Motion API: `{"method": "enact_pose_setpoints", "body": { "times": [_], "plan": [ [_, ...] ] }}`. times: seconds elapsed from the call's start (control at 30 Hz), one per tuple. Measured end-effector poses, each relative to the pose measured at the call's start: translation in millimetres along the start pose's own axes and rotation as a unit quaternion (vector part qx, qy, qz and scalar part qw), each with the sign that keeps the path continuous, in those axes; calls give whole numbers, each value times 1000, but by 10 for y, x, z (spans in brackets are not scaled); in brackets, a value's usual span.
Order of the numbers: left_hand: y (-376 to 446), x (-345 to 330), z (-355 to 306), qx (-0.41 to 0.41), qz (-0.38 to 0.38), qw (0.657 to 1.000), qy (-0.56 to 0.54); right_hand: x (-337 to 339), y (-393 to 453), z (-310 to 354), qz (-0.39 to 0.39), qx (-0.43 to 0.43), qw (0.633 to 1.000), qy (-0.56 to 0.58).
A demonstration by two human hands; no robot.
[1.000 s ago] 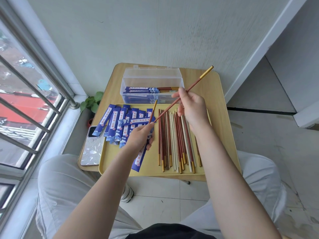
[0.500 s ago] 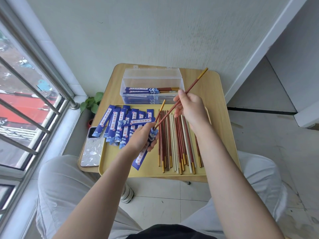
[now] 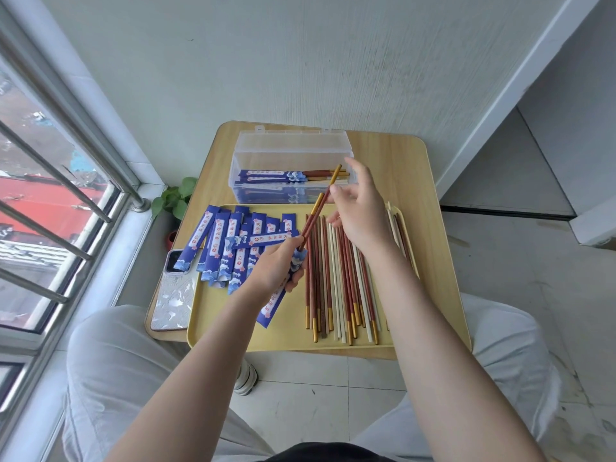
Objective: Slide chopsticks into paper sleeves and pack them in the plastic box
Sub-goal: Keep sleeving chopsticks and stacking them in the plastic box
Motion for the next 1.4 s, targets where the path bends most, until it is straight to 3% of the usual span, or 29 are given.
{"method": "enact_pose_setpoints", "body": {
  "times": [0.3, 0.5, 0.7, 0.8, 0.93, 1.07, 1.2, 1.3, 1.4],
  "plan": [
    [154, 66, -190, 17, -14, 1000, 10, -79, 129, -74, 7, -30, 999, 10],
    [385, 254, -539, -25, -45, 989, 137, 41, 374, -97, -8, -90, 989, 113],
    [719, 505, -1111, -63, -97, 917, 382, 108, 624, -183, -27, -119, 974, 191],
    [801, 610, -1371, -118, -184, 878, 426, 202, 707, -250, -73, -130, 960, 238],
    [851, 835, -1396, -190, -297, 838, 417, 488, 764, -490, -198, -152, 930, 272],
    [981, 907, -1011, -127, -286, 830, 462, 499, 794, -690, -256, -170, 923, 232],
    [1062, 876, -777, -85, -259, 814, 513, 177, 849, -715, -206, -188, 943, 179],
    [1104, 878, -737, -69, -241, 799, 547, 134, 921, -606, -151, -156, 976, 30],
    [1126, 887, -699, -46, -223, 783, 578, 269, 966, -434, -150, -78, 980, -105]
  ]
}}
Point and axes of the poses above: each hand's wrist, its own y-axis towards the middle knuckle, its own x-axis out of the back of the hand, z = x × y, the point moved 10 cm from there along y, towards the middle knuckle, and after that the axes turned 11 degrees about y, right-handed, at the moved point
